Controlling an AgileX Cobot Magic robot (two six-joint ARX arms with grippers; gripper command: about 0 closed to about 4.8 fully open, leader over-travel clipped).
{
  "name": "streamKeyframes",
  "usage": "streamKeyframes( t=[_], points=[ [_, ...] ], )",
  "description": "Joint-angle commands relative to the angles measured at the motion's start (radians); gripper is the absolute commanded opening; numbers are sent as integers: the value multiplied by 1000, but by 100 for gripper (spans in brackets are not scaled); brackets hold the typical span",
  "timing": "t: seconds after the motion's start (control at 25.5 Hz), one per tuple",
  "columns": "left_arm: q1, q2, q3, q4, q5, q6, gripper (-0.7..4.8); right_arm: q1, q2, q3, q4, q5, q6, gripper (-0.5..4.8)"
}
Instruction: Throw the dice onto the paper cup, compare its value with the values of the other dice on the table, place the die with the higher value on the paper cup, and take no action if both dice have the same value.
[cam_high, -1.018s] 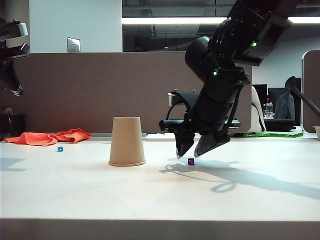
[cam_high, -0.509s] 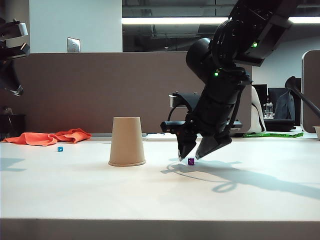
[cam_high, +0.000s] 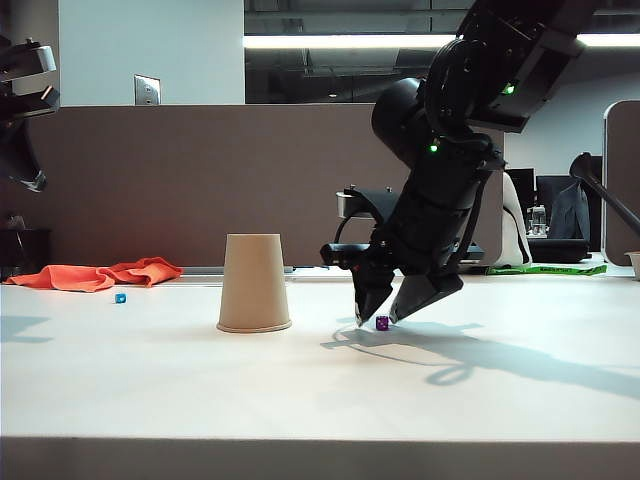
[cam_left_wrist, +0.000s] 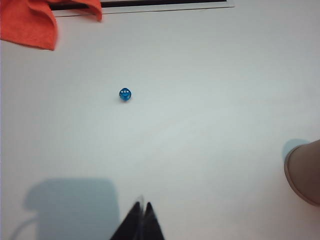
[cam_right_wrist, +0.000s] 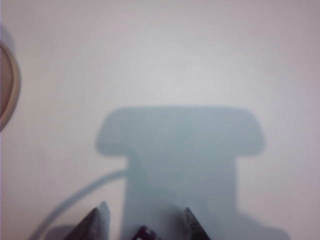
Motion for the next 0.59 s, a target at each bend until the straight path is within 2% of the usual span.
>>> streamKeyframes(
  t=[0.04, 0.24, 0.59],
  points=[
    [0, -5, 2, 9, 5, 0, -6, 3, -3, 3, -18, -27, -3, 211],
    [0, -5, 2, 8, 5, 0, -5, 5, -3, 3, -27, -74, -3, 211],
    [0, -5, 2, 9, 5, 0, -6, 5, -3, 3, -82, -74, -3, 211]
  ],
)
